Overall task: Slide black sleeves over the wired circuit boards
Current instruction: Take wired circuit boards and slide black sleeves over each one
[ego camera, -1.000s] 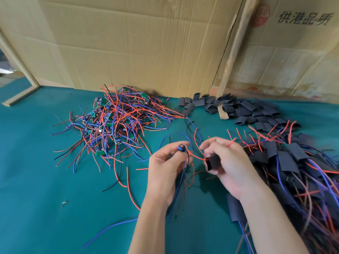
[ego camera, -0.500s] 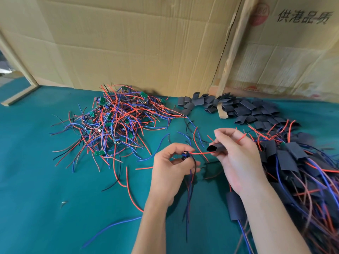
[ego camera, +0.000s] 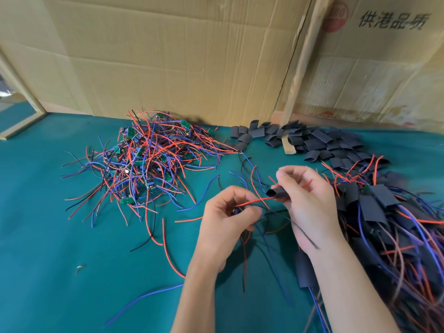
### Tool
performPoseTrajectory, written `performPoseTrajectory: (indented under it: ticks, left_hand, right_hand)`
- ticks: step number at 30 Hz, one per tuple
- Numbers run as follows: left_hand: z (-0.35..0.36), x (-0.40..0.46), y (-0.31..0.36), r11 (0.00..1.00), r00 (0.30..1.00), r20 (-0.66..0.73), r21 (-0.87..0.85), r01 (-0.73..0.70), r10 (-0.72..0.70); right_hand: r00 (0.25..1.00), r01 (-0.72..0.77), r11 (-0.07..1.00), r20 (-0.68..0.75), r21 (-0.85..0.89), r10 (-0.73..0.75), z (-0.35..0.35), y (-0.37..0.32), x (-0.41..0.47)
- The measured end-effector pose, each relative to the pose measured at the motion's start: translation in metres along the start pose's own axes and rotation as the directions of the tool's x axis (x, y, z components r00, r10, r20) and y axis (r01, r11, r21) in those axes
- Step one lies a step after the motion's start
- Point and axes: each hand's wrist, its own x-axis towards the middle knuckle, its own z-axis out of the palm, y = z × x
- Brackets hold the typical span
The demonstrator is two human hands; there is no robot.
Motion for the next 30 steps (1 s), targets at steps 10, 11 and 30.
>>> performPoseTrajectory:
  ticks: [10,11,30]
  left_hand:
    - [-0.001,-0.002,-0.001,0.999,0.996,0.083,-0.027,0.023,-0.021]
    - [-0.002,-0.002,0.0,0.998,0.996,0.083,-0.051,0.034,-0.03]
    - [-0.004,0.004,-0.003,0.976,0.969,-0.243,-0.215,-0.02,-0.033]
  right_hand:
    - [0.998,-0.05,0.998,0.037,0.032,0.049,0.002,-0.001,-0.002]
    - [0.997,-0.062,0.997,0.041,0.047,0.061,0.001,-0.002,-0.002]
    - [0.997,-0.066,0.98,-0.014,0.189,0.07,0.001,-0.008,-0.001]
